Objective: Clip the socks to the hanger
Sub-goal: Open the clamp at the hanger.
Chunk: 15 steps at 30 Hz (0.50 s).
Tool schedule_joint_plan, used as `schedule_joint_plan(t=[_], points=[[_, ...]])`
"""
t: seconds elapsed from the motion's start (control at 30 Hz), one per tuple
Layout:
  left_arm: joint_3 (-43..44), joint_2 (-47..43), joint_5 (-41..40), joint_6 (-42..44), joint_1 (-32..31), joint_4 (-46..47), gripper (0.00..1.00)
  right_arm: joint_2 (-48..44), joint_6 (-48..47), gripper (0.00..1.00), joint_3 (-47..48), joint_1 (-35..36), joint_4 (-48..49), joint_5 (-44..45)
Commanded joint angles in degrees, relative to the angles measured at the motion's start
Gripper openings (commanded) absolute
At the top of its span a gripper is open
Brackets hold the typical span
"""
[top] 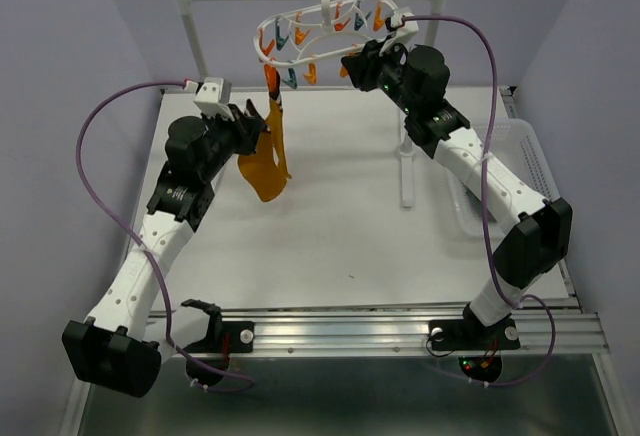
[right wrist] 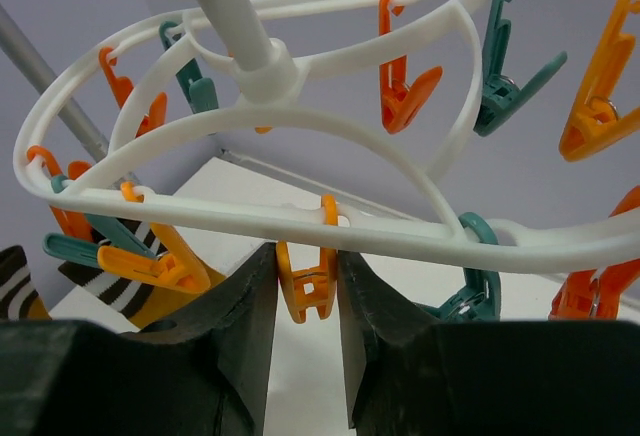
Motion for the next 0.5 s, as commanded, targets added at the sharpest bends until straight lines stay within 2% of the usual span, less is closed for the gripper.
schedule_joint_plan(t=[0.0, 0.2, 0.47], points=[[-1.06, -2.15, 5.46, 0.14, -2.9, 3.92, 0.0, -1.63, 5.56, 0.01, 3.12, -0.19, -4.77, 3.42], [0.44, -0.92, 6.17, 5.49, -13.79, 4.97, 0.0, -1.9, 9.78, 0.01, 5.23, -0.19, -11.8, 2.28], [5.53, 8.65, 12.14, 7.51, -15.38, 7.7, 0.0, -3.21, 8.48, 0.01, 4.54, -0.19, -12.08, -2.47]])
